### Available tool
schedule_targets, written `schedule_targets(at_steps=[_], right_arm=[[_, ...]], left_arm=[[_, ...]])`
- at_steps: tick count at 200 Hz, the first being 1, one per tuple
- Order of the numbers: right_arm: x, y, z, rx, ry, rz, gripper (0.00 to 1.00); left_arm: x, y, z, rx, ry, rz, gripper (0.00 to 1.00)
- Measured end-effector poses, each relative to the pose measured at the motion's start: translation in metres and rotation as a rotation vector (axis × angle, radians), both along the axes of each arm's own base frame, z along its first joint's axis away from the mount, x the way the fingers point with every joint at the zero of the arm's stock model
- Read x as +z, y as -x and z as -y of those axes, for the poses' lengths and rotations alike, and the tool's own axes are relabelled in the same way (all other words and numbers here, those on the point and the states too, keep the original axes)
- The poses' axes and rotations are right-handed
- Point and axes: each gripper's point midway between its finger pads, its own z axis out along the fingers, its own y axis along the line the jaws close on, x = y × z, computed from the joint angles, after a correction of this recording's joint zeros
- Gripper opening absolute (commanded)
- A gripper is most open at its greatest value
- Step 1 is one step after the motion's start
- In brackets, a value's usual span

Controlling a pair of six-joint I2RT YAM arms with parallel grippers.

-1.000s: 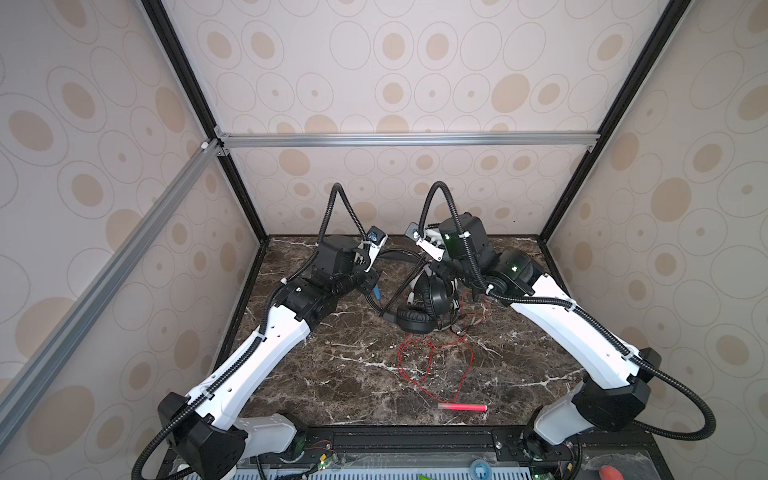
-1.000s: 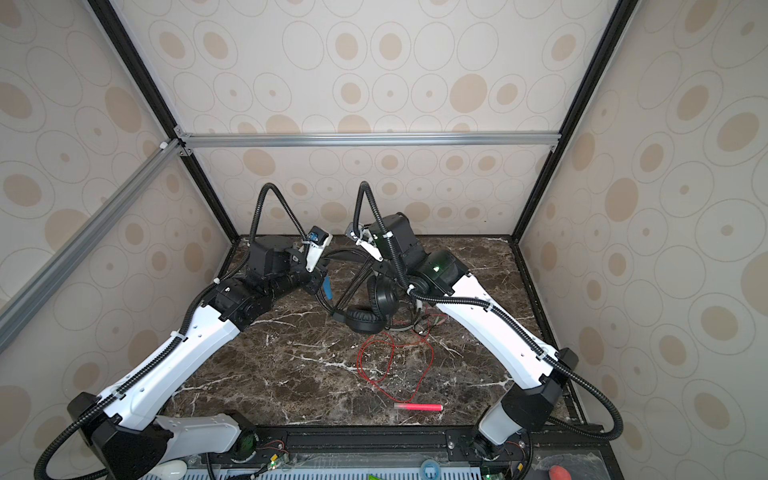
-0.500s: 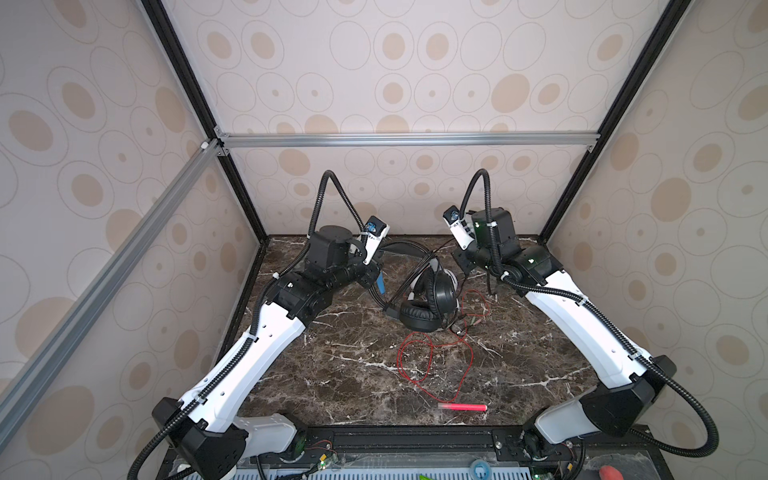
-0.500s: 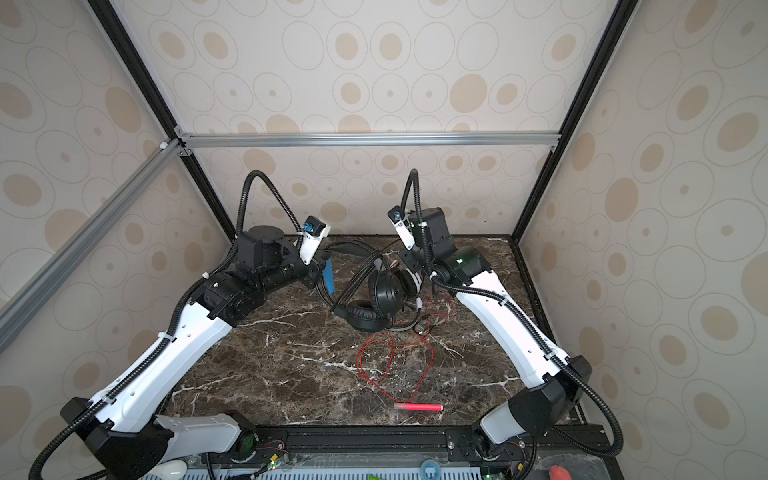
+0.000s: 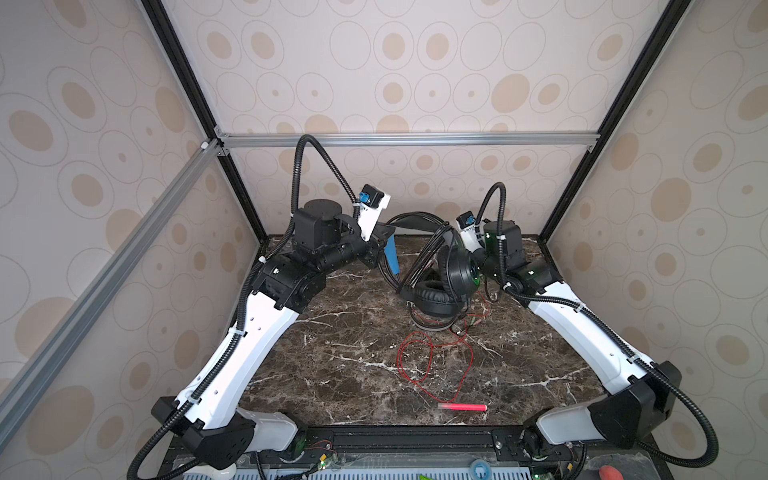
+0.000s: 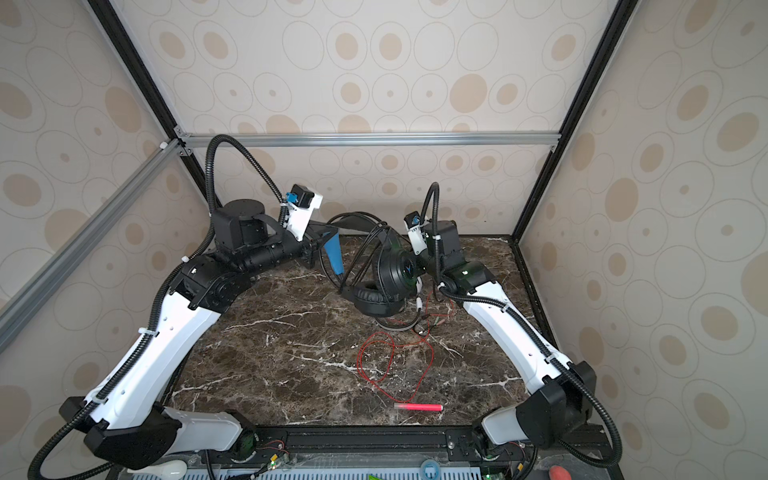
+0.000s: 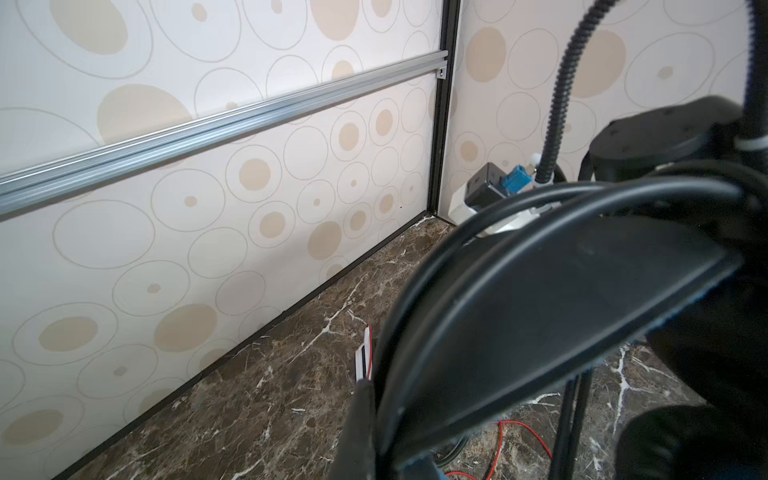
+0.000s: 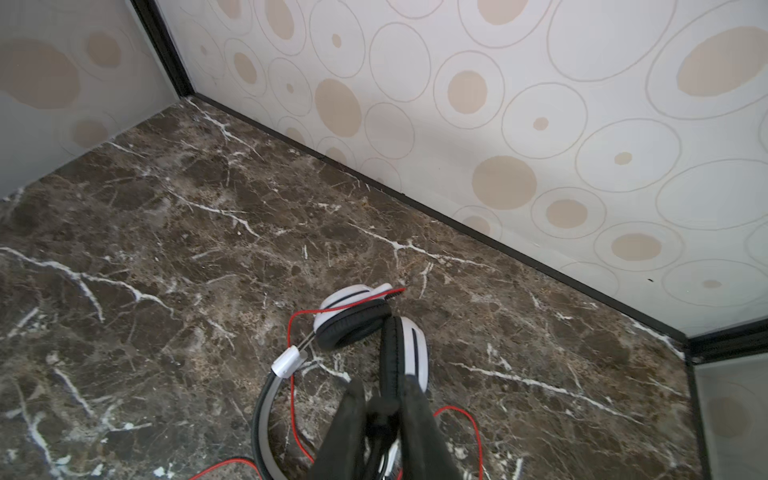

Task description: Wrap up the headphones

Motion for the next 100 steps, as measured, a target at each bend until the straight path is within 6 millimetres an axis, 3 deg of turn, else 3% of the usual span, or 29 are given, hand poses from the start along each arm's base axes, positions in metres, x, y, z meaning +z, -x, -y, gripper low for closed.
schedule_targets(at_steps=[42, 100], right_arm=[[0.0, 0.01, -0.011, 0.06, -0.134, 0.038, 0.22], [-0.038, 0.035, -0.017, 0.124, -0.22, -0.035, 0.42]], left_arm=[[0.007, -0.003, 0.007, -0.012, 0.059, -0.036, 0.0], [0.027, -0.004, 0.009, -0.005, 0.158, -0.029, 0.0]])
